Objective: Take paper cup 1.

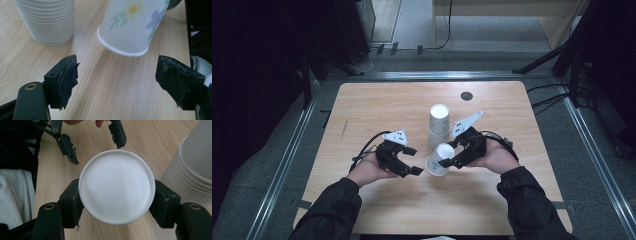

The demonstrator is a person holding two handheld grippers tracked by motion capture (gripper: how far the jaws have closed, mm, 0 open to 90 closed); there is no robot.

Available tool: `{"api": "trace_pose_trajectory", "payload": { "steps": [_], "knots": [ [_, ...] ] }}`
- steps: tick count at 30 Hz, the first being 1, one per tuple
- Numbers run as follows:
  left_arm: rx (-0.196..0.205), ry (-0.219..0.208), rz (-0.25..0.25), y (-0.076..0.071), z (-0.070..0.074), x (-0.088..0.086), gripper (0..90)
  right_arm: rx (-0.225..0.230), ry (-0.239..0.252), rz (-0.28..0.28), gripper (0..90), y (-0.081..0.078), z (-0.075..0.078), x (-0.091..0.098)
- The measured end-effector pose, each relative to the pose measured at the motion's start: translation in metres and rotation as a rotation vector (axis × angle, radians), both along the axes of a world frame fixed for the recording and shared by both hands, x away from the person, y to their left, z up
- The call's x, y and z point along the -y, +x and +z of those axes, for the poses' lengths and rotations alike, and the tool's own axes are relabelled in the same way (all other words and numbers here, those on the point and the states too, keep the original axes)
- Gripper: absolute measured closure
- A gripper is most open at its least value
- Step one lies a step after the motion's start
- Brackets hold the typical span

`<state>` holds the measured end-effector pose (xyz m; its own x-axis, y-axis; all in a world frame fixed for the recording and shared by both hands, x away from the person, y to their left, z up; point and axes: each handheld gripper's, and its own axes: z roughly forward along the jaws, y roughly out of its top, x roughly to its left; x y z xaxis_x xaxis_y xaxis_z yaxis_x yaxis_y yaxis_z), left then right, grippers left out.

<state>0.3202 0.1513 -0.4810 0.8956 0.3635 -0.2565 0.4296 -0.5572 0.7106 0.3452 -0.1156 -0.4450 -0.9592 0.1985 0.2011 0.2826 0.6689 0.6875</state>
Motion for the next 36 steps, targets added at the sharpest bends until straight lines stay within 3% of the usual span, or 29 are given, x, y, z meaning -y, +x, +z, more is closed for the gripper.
{"api": "trace_pose_trajectory", "payload": {
  "steps": [17, 36],
  "knots": [
    [-0.033, -0.041, -0.07, 0.003, -0.005, 0.014, 20.1, -0.038, 0.085, 0.01, 35.1, -0.004, -0.014, -0.011],
    [0.015, 0.0, -0.113, -0.001, -0.009, 0.02, 22.1, -0.102, 0.136, 0.029, 35.2, -0.003, -0.018, -0.022]
  ]
}}
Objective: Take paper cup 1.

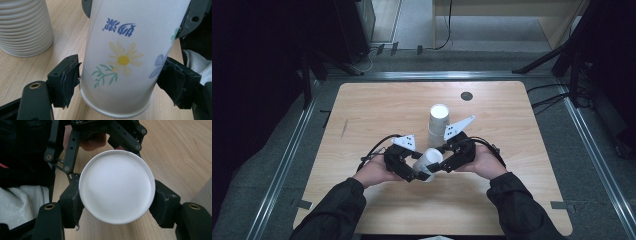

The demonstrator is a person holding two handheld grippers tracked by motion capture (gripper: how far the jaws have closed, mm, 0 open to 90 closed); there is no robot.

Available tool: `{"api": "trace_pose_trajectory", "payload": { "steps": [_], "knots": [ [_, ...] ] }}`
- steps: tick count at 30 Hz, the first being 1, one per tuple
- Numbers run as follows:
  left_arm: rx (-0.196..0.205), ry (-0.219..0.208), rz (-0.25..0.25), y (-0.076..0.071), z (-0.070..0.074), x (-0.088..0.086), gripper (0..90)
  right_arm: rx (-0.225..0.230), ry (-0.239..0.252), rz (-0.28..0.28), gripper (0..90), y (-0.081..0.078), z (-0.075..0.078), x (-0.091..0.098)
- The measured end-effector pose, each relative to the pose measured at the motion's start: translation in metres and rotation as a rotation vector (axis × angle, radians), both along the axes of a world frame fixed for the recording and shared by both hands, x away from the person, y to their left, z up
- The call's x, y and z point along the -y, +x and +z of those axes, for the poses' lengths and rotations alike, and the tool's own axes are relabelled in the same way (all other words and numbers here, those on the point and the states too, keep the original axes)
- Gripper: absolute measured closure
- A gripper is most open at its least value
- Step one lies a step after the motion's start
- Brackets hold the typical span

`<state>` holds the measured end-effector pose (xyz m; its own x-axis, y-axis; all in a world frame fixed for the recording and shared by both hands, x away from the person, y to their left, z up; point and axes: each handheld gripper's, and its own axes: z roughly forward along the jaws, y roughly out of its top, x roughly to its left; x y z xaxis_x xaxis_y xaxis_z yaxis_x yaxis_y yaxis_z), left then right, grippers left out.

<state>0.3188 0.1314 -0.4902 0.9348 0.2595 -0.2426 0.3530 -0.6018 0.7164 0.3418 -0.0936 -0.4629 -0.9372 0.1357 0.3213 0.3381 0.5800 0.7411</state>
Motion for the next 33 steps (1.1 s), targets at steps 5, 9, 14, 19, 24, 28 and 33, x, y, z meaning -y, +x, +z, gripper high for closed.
{"api": "trace_pose_trajectory", "payload": {
  "steps": [5, 9, 14, 19, 24, 28, 33],
  "knots": [
    [0.01, -0.006, -0.019, -0.002, 0.001, 0.0, 27.1, -0.016, -0.001, 0.003, 35.2, 0.001, -0.001, 0.0],
    [0.009, -0.018, -0.023, -0.002, 0.002, -0.001, 28.9, -0.021, 0.008, 0.004, 35.1, 0.002, -0.001, 0.0],
    [0.008, -0.019, -0.025, -0.003, 0.002, -0.002, 31.2, -0.029, 0.014, 0.006, 35.2, 0.002, -0.002, 0.0],
    [0.006, -0.016, -0.028, -0.003, 0.002, -0.002, 31.5, -0.032, 0.006, 0.012, 34.8, 0.002, -0.002, -0.001],
    [0.001, -0.001, -0.028, -0.002, 0.004, -0.004, 30.9, -0.033, 0.0, 0.009, 27.9, 0.002, -0.002, -0.001],
    [0.013, 0.012, -0.024, 0.0, 0.01, -0.011, 30.8, -0.011, 0.009, -0.005, 24.2, 0.002, 0.001, 0.003],
    [0.028, 0.048, -0.023, 0.003, 0.023, -0.019, 30.5, 0.024, 0.012, -0.024, 23.9, 0.0, 0.005, 0.012]
  ]
}}
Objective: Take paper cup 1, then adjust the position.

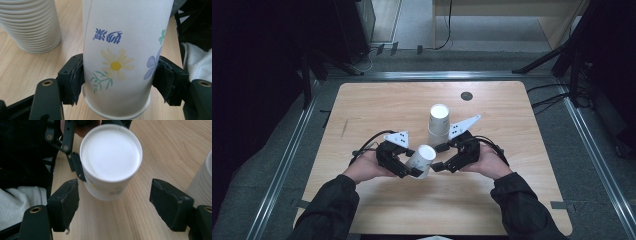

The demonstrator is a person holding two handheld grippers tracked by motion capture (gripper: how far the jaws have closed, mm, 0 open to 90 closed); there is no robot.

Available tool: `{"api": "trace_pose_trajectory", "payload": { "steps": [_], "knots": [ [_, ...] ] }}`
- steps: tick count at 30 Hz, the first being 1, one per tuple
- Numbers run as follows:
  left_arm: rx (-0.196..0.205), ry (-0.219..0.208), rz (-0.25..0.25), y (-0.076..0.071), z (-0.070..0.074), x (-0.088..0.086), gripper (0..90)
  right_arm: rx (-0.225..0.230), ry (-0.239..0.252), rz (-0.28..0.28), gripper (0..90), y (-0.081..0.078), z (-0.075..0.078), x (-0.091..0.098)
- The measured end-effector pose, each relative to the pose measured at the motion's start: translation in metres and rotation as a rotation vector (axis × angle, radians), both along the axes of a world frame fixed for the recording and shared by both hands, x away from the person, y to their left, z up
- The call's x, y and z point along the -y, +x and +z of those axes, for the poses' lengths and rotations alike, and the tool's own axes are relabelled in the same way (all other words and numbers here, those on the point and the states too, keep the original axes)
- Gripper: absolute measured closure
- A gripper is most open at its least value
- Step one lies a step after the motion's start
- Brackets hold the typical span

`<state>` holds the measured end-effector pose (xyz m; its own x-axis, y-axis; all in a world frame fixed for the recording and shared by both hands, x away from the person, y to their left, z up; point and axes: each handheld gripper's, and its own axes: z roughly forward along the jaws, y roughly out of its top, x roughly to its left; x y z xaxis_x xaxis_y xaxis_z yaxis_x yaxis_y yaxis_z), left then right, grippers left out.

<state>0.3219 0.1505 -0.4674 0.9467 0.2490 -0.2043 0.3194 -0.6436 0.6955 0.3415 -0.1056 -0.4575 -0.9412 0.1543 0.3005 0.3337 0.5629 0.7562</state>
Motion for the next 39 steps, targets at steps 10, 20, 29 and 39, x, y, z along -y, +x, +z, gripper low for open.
{"api": "trace_pose_trajectory", "payload": {
  "steps": [10, 20, 29, 39],
  "knots": [
    [0.027, 0.129, -0.015, 0.013, 0.021, 0.001, 30.3, 0.066, -0.015, -0.037, 26.4, -0.003, -0.004, 0.017],
    [0.038, 0.243, -0.044, 0.012, 0.019, 0.004, 30.2, 0.091, 0.008, -0.047, 27.0, -0.003, -0.01, 0.007],
    [0.065, 0.329, -0.069, 0.005, 0.017, 0.01, 30.1, 0.101, 0.013, -0.032, 26.0, -0.006, -0.015, -0.005],
    [0.089, 0.381, -0.117, -0.002, 0.012, 0.025, 29.8, 0.087, 0.017, -0.01, 25.2, -0.007, -0.019, -0.014]
  ]
}}
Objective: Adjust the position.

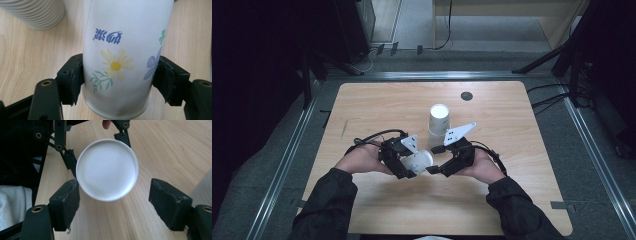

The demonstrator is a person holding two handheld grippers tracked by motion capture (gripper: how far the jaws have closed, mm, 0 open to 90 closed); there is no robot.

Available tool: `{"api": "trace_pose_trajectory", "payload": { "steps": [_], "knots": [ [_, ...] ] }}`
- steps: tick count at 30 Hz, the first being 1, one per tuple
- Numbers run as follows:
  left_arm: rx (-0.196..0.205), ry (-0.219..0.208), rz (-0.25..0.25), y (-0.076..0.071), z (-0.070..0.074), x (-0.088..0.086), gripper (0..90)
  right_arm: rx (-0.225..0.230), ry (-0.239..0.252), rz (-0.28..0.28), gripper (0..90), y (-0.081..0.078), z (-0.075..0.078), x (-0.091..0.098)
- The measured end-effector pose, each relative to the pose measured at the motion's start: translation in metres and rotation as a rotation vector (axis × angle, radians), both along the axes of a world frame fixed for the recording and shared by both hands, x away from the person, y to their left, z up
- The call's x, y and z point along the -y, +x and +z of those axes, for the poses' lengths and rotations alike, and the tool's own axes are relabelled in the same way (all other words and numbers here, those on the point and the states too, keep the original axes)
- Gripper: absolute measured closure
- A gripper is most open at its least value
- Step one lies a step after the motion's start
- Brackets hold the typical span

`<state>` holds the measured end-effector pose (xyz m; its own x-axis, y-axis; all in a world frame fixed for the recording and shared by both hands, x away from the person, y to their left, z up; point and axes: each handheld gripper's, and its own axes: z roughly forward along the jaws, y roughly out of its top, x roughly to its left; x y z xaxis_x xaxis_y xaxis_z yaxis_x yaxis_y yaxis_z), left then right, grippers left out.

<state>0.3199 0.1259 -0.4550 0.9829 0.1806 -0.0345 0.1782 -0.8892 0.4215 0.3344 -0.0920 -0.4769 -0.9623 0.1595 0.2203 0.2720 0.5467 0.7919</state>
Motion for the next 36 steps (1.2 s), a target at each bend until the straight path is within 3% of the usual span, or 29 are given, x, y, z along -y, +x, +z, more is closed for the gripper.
{"api": "trace_pose_trajectory", "payload": {
  "steps": [13, 22, 27, 28, 36],
  "knots": [
    [-0.001, 0.005, -0.032, -0.004, -0.004, 0.009, 29.4, -0.007, -0.018, 0.044, 26.8, -0.005, -0.005, -0.015],
    [-0.009, -0.001, -0.035, -0.004, -0.005, 0.009, 28.7, -0.006, -0.038, 0.063, 34.2, -0.007, -0.006, -0.017],
    [-0.021, -0.036, -0.017, -0.002, -0.004, 0.007, 18.7, 0.01, -0.03, 0.06, 34.4, -0.007, -0.003, -0.016],
    [-0.026, -0.06, 0.002, -0.001, -0.004, 0.005, 12.9, 0.009, -0.029, 0.052, 34.3, -0.007, -0.001, -0.014],
    [-0.048, -0.151, 0.026, 0.002, -0.001, -0.008, 10.5, 0.014, 0.016, 0.034, 34.4, -0.002, 0.007, -0.001]
  ]
}}
